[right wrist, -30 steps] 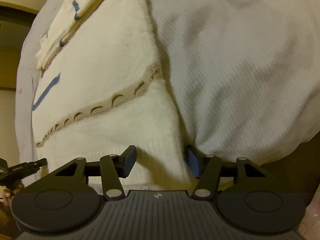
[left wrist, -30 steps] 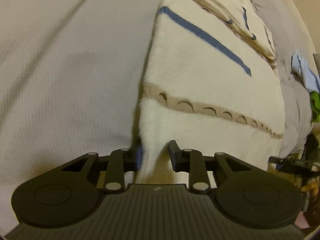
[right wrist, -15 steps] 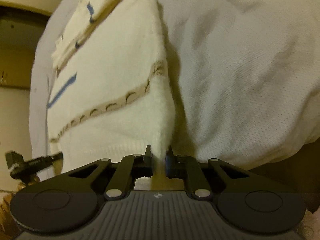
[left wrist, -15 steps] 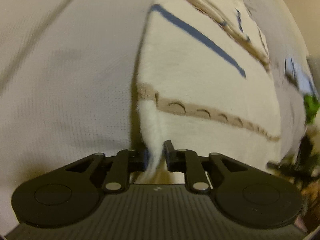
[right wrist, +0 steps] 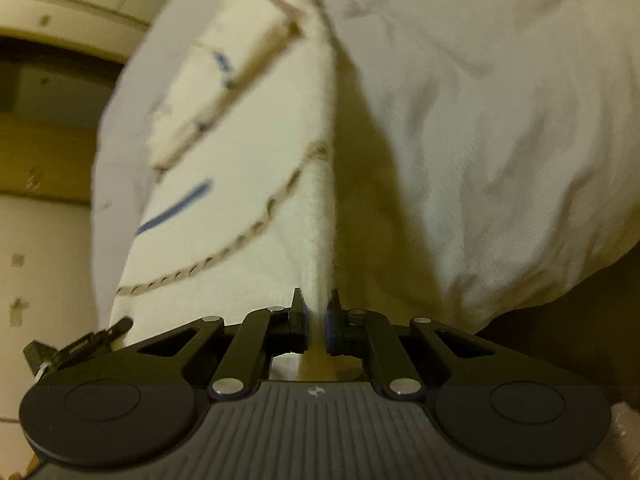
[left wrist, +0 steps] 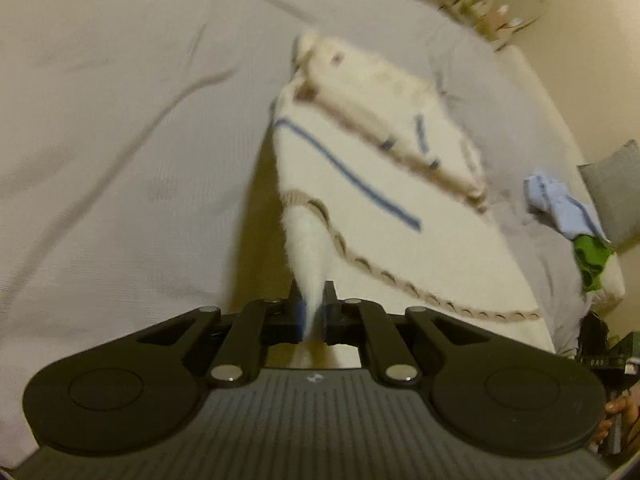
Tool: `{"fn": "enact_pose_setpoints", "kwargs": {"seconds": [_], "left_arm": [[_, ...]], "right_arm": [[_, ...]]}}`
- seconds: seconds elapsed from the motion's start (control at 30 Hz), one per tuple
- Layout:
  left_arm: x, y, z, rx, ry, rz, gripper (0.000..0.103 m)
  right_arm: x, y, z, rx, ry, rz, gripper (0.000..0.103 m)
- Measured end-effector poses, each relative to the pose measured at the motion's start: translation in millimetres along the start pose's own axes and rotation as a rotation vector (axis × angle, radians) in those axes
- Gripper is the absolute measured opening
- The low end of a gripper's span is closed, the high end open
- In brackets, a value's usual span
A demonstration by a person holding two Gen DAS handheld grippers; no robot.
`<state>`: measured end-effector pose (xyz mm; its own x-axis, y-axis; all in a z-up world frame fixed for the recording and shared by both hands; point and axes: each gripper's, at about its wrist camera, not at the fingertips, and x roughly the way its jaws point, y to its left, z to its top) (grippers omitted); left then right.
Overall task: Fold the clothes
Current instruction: 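Grasp the sweater side edge with both tools and fold it lengthwise over, then open both tools and release the folded sweater onto the duvet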
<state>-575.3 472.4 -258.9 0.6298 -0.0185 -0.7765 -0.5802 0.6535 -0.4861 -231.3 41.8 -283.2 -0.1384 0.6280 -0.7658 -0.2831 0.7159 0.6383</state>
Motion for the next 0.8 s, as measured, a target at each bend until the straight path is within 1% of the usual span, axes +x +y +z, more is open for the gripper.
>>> {"fn": "enact_pose_setpoints", "kwargs": {"seconds": [0.1, 0.17, 0.27, 0.37, 0.43, 0.5, 0.6, 0.7, 0.73, 0.77, 0.8], "left_arm": [[-30, -10, -13, 0.005, -0.025, -0.013, 0.005], [-50, -13, -29, -0.012, -0.02, -0.009, 0.005], [-69, -15, -56, -0.071, 0.008, 0.003, 0.005], [-73, -7, -77, -0.155, 0.059, 0.027, 0.005], [-67, -7, -72, -0.177, 0.075, 0.03, 0.005], [-64, -10, -50, -0.169, 0.066, 0.011, 0.005], [-55, -28, 6, -0.128, 0.023, -0.039, 0.005], [-29, -48, 75, -0.104, -0.032, -0.087, 0.006], [-14, -49, 102, -0.121, -0.047, -0.098, 0.006], [0, -50, 126, -0.141, -0.059, -0.102, 0.009], [14, -47, 144, -0.169, -0.06, -0.083, 0.011]], "right_arm": [[-24, 7, -8, -0.028, 0.011, 0.012, 0.007], [-36, 5, -18, -0.016, 0.031, 0.02, 0.007], [-54, -2, -41, 0.019, 0.089, 0.027, 0.007], [-59, -11, -59, 0.083, 0.151, 0.012, 0.007], [-55, -14, -58, 0.136, 0.167, -0.003, 0.008], [-53, -6, -42, 0.147, 0.143, 0.004, 0.008], [-57, 21, 4, 0.103, 0.054, 0.023, 0.008], [-60, 50, 68, 0.075, -0.079, 0.052, 0.009], [-58, 57, 89, 0.075, -0.12, 0.055, 0.009], [-54, 62, 110, 0.083, -0.161, 0.054, 0.01], [-50, 65, 133, 0.098, -0.208, 0.056, 0.013]]}}
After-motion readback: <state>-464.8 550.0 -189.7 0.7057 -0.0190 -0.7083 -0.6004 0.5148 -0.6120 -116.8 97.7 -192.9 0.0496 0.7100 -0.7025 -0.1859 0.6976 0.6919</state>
